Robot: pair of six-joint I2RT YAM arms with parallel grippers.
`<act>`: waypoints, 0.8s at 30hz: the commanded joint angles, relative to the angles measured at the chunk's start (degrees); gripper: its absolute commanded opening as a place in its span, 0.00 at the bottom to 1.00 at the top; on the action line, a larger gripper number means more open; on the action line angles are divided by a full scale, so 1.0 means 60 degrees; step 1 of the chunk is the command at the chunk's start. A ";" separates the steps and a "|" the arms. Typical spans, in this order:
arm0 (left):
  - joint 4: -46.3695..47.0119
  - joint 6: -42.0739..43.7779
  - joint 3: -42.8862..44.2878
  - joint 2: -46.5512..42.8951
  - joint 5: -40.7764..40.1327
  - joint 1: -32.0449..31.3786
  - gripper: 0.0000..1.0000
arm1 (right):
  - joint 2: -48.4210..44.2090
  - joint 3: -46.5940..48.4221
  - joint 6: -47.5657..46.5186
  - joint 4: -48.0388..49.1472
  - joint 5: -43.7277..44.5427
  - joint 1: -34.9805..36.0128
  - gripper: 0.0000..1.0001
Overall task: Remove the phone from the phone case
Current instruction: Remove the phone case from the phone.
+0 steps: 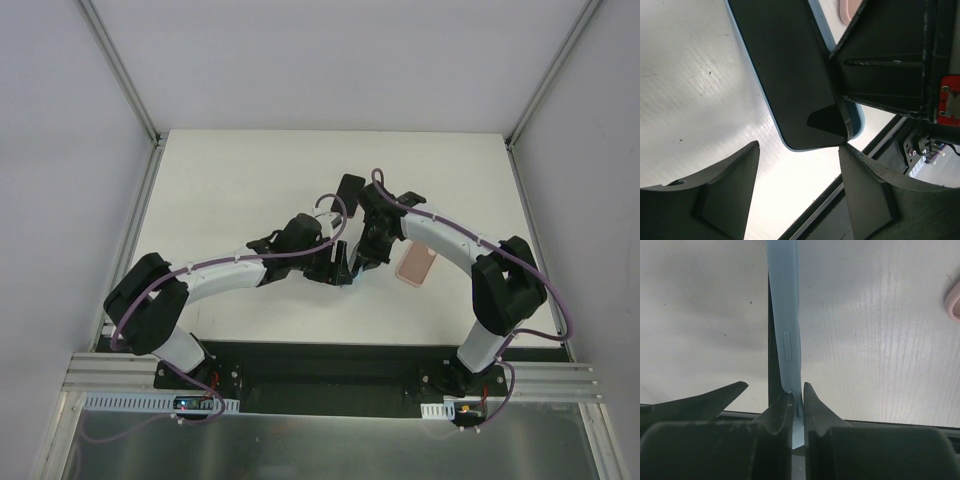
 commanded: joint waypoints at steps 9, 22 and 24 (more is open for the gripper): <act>-0.0078 0.0549 0.0623 -0.0811 -0.1328 -0.0372 0.60 | 0.0015 0.0264 0.0257 -0.0294 -0.0706 0.0063 0.01; -0.0429 0.0695 0.1019 0.0053 -0.2586 -0.0797 0.54 | -0.0073 0.0235 0.0301 -0.0220 -0.0750 0.0092 0.01; -0.0473 0.0739 0.0990 0.0112 -0.3023 -0.0798 0.52 | -0.0088 0.0249 0.0301 -0.0220 -0.0765 0.0093 0.01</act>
